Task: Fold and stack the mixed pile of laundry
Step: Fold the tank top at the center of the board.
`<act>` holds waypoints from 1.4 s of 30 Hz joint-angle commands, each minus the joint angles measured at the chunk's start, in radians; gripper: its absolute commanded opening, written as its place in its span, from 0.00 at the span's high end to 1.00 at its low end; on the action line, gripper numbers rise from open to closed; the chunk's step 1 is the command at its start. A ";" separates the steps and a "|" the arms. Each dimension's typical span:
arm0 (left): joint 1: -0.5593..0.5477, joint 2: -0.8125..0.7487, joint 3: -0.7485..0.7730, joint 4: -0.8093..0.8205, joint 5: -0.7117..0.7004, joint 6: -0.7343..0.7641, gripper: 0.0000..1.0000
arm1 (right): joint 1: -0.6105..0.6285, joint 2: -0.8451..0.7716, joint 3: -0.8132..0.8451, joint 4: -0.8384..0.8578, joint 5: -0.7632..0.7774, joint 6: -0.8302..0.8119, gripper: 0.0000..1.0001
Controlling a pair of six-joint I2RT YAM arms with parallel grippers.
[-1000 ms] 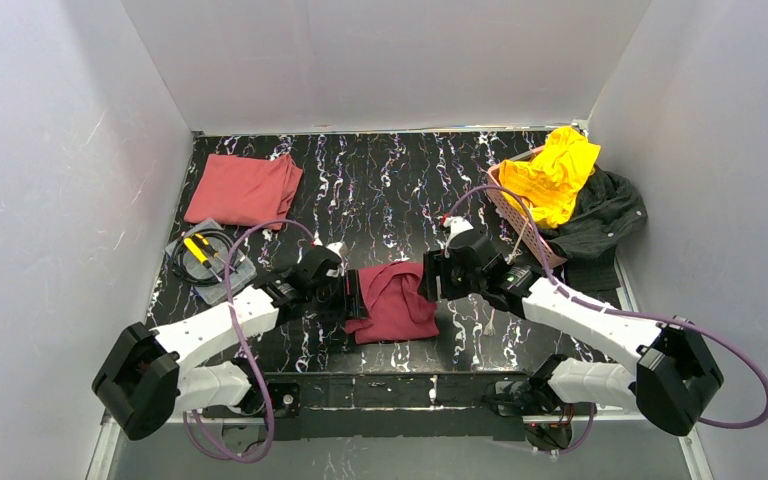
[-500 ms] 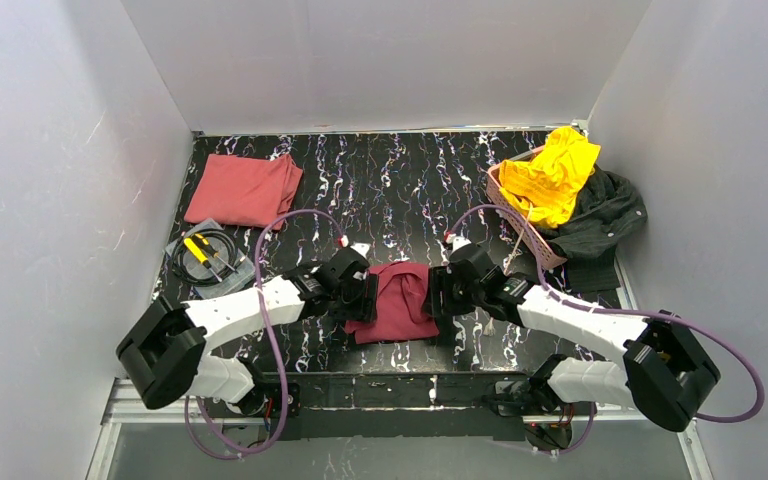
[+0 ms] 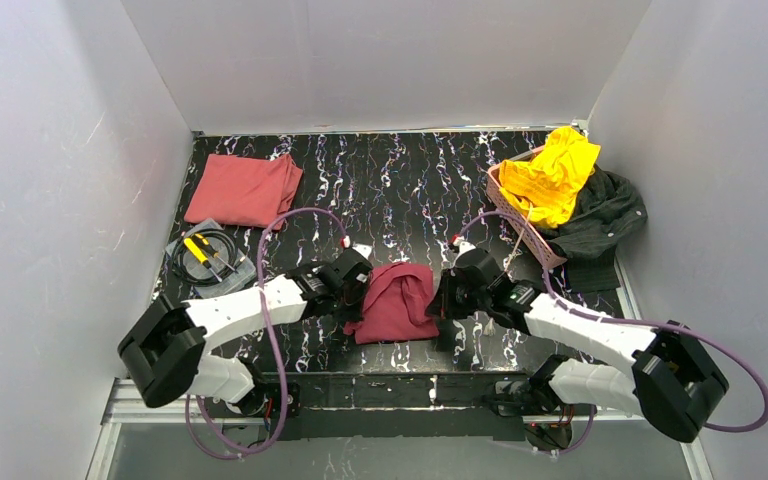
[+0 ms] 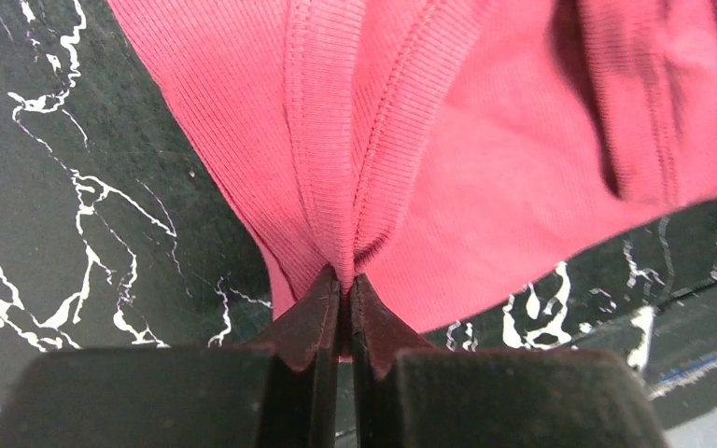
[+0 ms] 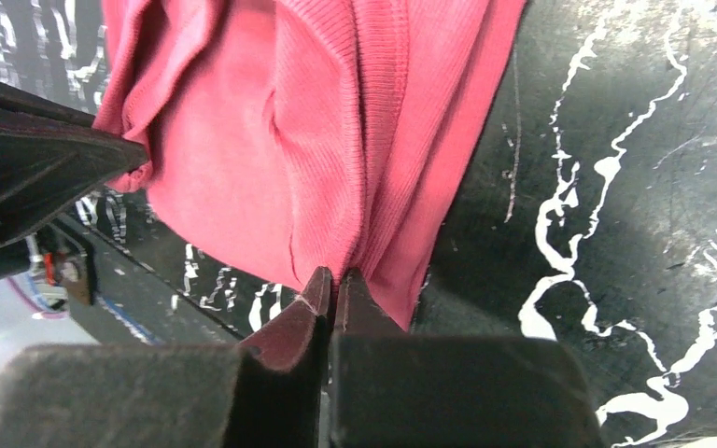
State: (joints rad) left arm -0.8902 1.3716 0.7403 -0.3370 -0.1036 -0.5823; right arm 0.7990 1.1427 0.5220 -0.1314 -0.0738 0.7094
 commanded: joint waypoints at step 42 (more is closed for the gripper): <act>0.023 -0.195 0.046 -0.215 0.236 -0.112 0.27 | 0.004 -0.110 0.082 -0.165 0.055 -0.067 0.05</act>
State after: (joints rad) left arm -0.8890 1.2022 0.8040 -0.5316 0.1879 -0.6476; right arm 0.8009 0.9787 0.5373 -0.2897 -0.0402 0.7238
